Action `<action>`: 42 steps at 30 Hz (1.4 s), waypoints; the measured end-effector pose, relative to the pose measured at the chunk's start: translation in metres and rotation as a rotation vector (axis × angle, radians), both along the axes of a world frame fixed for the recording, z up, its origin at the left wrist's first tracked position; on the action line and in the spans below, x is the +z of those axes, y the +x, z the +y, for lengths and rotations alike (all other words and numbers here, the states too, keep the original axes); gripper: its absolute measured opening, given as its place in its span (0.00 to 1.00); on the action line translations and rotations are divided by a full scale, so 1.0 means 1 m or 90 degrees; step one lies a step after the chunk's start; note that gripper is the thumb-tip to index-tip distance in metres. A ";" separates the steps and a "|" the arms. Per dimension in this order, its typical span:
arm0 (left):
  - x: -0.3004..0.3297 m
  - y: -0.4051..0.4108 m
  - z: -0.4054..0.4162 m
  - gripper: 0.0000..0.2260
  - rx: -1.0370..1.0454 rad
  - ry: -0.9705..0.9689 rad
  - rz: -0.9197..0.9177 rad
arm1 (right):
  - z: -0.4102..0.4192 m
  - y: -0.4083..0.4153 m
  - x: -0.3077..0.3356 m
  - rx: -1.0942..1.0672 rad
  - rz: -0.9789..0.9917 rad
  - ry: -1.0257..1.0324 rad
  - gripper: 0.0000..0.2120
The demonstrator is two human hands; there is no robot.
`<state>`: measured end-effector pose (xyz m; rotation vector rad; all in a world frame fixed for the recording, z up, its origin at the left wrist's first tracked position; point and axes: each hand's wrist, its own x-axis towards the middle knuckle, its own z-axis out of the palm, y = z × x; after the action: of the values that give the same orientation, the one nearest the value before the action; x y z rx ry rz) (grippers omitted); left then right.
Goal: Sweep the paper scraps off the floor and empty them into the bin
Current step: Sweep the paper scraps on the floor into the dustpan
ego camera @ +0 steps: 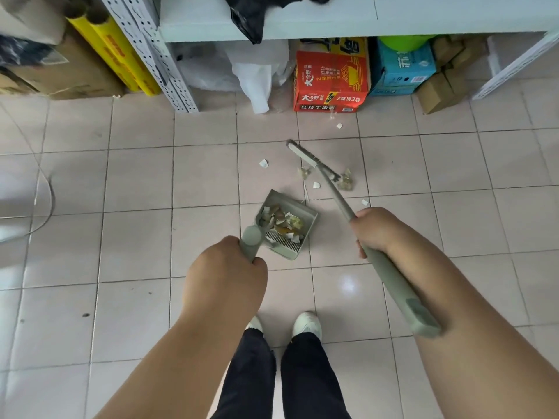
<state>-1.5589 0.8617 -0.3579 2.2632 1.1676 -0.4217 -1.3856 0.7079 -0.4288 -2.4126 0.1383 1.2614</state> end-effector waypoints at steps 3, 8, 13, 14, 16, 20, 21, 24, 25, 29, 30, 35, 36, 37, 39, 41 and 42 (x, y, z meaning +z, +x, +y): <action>0.002 -0.009 0.009 0.05 0.013 -0.003 -0.001 | 0.015 0.004 -0.016 0.019 -0.016 -0.027 0.10; 0.005 -0.020 0.020 0.05 0.023 -0.009 0.009 | 0.035 0.001 -0.037 -0.008 0.029 -0.072 0.15; -0.002 -0.029 0.029 0.05 0.041 -0.025 0.028 | 0.049 -0.015 -0.048 0.039 0.039 -0.116 0.13; -0.004 -0.030 0.030 0.05 0.042 -0.030 0.035 | 0.050 -0.019 -0.049 0.042 0.040 -0.119 0.13; -0.009 -0.031 0.030 0.06 0.030 -0.029 0.045 | 0.051 -0.028 -0.050 0.034 0.050 -0.103 0.10; -0.015 -0.027 0.027 0.08 0.010 -0.030 0.049 | 0.048 -0.060 -0.045 0.041 0.080 -0.083 0.04; -0.016 -0.026 0.027 0.08 0.010 -0.030 0.045 | 0.046 -0.067 -0.042 0.035 0.099 -0.084 0.06; -0.018 -0.021 0.029 0.08 0.008 -0.024 0.032 | 0.038 -0.080 -0.025 0.065 0.137 -0.080 0.10; -0.019 -0.019 0.029 0.08 0.005 -0.022 0.031 | 0.035 -0.079 -0.017 0.084 0.141 -0.072 0.08; -0.022 -0.021 0.030 0.05 -0.001 -0.016 0.027 | 0.022 -0.071 0.014 0.051 0.124 -0.044 0.07; -0.022 -0.022 0.029 0.05 -0.002 -0.013 0.025 | 0.020 -0.068 0.019 0.025 0.120 -0.037 0.07; -0.021 -0.024 0.029 0.07 0.004 -0.010 0.023 | 0.014 -0.057 0.021 -0.047 0.057 -0.004 0.08; -0.021 -0.024 0.030 0.08 0.002 -0.007 0.023 | 0.014 -0.055 0.018 -0.056 0.044 -0.003 0.07; -0.021 -0.023 0.030 0.08 -0.001 -0.004 0.023 | 0.015 -0.054 0.012 -0.061 0.035 -0.006 0.07; -0.022 -0.023 0.030 0.05 0.000 -0.001 0.022 | 0.017 -0.054 0.001 -0.056 0.031 -0.014 0.06; -0.022 -0.023 0.030 0.03 0.002 0.002 0.021 | 0.019 -0.055 -0.013 -0.036 0.047 -0.023 0.07; -0.022 -0.024 0.029 0.03 0.001 0.003 0.021 | 0.021 -0.057 -0.018 -0.021 0.060 -0.031 0.08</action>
<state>-1.5826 0.8909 -0.3803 2.2669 1.1870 -0.4582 -1.4427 0.7290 -0.4470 -2.3823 0.2378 1.3712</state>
